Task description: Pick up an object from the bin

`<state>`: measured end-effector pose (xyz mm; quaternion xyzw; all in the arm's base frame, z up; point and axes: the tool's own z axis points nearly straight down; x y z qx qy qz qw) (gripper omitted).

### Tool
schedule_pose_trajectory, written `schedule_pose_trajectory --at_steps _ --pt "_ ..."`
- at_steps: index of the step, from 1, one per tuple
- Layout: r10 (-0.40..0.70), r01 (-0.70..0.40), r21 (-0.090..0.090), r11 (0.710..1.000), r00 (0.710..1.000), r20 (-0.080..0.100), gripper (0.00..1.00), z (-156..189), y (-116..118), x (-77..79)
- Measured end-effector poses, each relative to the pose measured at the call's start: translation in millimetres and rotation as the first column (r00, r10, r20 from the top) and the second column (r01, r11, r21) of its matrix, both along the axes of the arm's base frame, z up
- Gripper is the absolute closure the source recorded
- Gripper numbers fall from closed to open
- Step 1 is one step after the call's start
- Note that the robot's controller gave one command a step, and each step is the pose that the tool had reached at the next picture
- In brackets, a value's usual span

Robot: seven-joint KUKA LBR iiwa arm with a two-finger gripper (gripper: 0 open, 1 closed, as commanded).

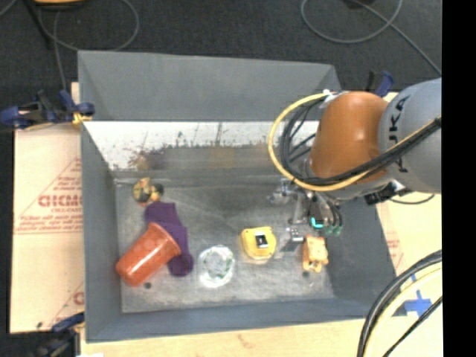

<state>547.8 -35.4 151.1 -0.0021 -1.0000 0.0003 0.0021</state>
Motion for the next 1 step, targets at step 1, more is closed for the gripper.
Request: schedule_pose_trajectory --at_steps 1 --pt "0.001 -0.001 -0.001 1.000 1.000 0.008 0.00 4.2 0.0 1.9"
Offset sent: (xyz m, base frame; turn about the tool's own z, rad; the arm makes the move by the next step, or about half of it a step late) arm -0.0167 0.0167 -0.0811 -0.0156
